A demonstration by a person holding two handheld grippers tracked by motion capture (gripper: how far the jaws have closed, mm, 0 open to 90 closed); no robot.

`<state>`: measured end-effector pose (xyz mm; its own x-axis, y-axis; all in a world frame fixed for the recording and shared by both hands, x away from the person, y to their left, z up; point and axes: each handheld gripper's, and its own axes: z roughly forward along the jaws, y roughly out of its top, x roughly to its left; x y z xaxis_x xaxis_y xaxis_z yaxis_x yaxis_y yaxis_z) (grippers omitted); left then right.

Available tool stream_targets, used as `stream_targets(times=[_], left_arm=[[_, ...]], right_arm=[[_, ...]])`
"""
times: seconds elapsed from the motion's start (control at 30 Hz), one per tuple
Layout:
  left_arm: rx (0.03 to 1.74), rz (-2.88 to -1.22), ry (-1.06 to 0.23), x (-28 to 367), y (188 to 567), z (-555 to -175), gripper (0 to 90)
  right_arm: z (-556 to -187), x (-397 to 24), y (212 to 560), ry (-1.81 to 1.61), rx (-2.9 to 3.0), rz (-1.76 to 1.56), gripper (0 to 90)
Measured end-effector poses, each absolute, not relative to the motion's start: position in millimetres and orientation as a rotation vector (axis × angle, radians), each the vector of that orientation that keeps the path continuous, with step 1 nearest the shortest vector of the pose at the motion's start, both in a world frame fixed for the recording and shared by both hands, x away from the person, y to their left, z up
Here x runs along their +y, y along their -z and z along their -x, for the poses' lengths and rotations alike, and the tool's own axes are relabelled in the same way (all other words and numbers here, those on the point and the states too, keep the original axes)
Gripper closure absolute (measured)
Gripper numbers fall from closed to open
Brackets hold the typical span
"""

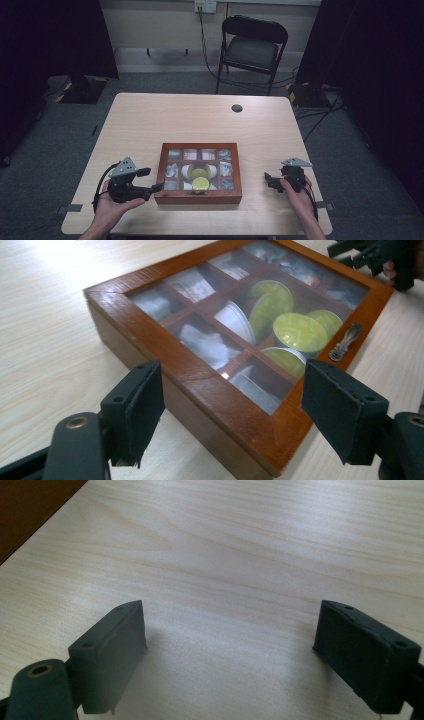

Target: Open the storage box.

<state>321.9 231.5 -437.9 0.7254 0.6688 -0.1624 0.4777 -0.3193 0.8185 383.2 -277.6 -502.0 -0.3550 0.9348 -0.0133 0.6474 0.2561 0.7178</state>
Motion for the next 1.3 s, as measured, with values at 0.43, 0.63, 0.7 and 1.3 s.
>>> stream_targets(times=[0.43, 0.63, 0.7, 1.3], left_arm=[[0.651, -2.031, -0.147, 205.5, 432.4, -319.0, 43.9], [0.534, -2.053, -0.116, 189.9, 433.0, -318.4, 53.4], [0.515, -2.058, -0.11, 184.8, 432.7, -319.2, 55.0], [0.483, -2.218, -0.019, 122.3, 415.9, -349.9, 59.8]], right_arm=[[-383.3, -277.6, 502.0, -0.875, 2.093, -1.437, 12.1], [-383.3, -277.6, 502.0, -0.874, 2.093, -1.436, 12.1], [-383.3, -277.6, 502.0, -0.874, 2.093, -1.436, 12.1], [-383.3, -277.6, 502.0, -0.874, 2.093, -1.437, 12.1]])
